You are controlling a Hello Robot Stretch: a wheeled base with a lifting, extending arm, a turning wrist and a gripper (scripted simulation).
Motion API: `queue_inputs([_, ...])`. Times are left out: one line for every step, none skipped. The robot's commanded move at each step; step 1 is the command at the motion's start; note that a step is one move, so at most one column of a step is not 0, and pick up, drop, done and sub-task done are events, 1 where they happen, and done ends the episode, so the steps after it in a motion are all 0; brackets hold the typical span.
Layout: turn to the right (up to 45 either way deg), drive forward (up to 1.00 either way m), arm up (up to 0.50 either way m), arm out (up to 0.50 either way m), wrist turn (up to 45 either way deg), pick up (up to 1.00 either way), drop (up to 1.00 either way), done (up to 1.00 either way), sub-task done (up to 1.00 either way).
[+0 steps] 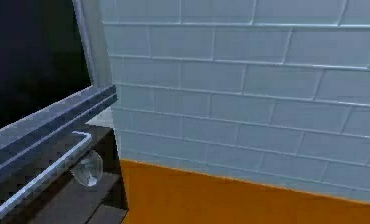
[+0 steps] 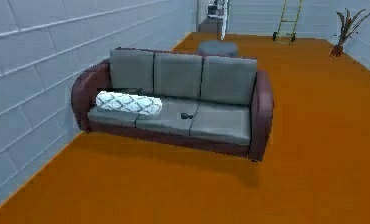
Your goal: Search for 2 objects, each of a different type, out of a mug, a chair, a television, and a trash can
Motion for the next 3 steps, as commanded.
queue_inputs([45.0,0.00,0.00,0.00,0.0,0.00,0.00,0.00,0.00])
queue_inputs([45.0,0.00,0.00,0.00,0.0,0.00,0.00,0.00,0.00])
queue_inputs([39.0,0.00,0.00,0.00,0.0,0.00,0.00,0.00,0.00])
